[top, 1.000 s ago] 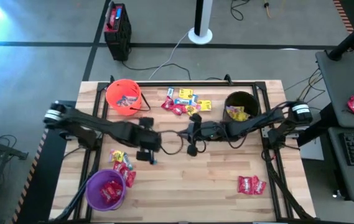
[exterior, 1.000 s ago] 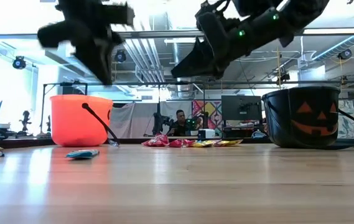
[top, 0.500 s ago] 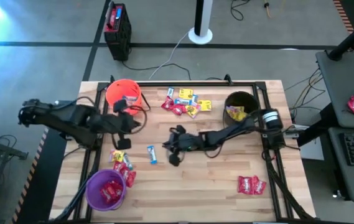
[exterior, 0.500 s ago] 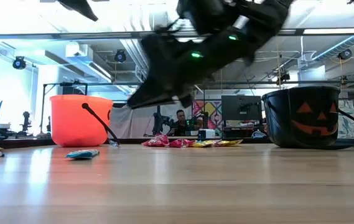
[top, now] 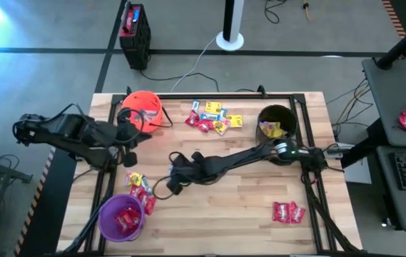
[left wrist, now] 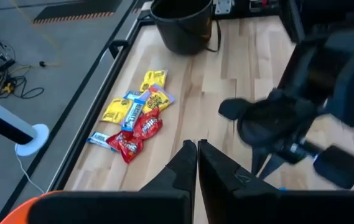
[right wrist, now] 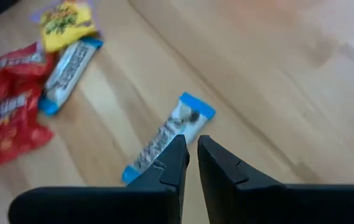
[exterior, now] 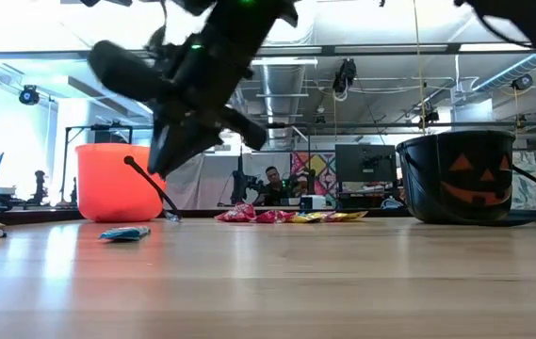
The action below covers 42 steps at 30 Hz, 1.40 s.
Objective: Sort candy by brand, put in halloween buckets
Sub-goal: Put the white chocolate bar into the orange bucket
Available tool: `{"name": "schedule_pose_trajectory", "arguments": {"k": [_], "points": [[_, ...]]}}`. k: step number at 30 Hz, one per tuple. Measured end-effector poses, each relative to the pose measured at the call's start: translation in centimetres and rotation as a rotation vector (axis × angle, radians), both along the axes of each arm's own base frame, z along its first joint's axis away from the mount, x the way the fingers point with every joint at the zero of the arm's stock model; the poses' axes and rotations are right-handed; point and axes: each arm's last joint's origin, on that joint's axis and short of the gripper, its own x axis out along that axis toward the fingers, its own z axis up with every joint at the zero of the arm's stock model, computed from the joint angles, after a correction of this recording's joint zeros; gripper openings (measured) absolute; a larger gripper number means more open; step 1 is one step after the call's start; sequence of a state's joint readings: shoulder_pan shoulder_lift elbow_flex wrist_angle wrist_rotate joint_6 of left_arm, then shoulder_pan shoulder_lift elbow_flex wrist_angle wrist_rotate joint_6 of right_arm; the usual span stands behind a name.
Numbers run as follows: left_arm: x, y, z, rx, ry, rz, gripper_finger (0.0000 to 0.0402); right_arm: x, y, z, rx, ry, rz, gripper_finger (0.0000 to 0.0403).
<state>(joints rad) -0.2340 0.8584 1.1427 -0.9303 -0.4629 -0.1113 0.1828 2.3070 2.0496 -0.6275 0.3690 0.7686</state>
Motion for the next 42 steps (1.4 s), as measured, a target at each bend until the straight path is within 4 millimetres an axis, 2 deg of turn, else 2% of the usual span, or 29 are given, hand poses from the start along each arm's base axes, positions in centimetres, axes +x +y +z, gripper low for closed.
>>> {"name": "schedule_pose_trajectory", "arguments": {"k": [4, 7, 12, 17, 20, 24, 29, 34, 37, 42], "points": [[-0.7, 0.2, 0.2, -0.004, -0.015, 0.000, 0.0000, 1.7, 0.3, -0.2, 0.031, 0.016, -0.017, 0.0040], [-1.3, 0.3, 0.3, -0.003, -0.013, -0.001, 0.0000, 2.5, 0.6, -0.6, 0.067, 0.036, -0.029, 0.0062], [-2.4, 0.6, 0.3, 0.001, -0.010, -0.004, 0.0000, 2.9, 0.7, -2.0, 0.101, 0.016, -0.080, 0.0126], [-3.4, 0.8, 0.6, 0.005, -0.039, -0.012, 0.0000, 2.9, 0.9, -2.1, 0.049, -0.003, -0.130, 0.0186], [-3.7, 0.9, 0.7, 0.003, -0.051, -0.012, 0.0000, 2.9, 1.2, -2.1, 0.033, -0.015, -0.124, 0.0209], [-4.0, 0.9, 0.7, 0.000, -0.061, -0.012, 0.0000, 3.2, 1.5, -3.4, 0.029, -0.016, -0.116, 0.0224], [-4.0, 0.9, 0.7, 0.001, -0.059, -0.012, 0.0000, 3.2, 2.0, -5.9, 0.023, 0.024, -0.127, 0.0226], [-3.8, 0.9, 0.5, 0.001, -0.059, -0.012, 0.0000, 3.2, 2.1, -6.5, 0.024, 0.030, -0.139, 0.0217], [-3.7, 0.9, 0.2, 0.003, -0.050, -0.012, 0.0000, 3.1, 2.1, -6.6, 0.012, 0.036, -0.133, 0.0188], [-3.5, 0.8, -0.6, 0.009, -0.029, -0.012, 0.0000, 3.1, 2.0, -6.7, -0.019, 0.060, -0.095, 0.0107]]}}
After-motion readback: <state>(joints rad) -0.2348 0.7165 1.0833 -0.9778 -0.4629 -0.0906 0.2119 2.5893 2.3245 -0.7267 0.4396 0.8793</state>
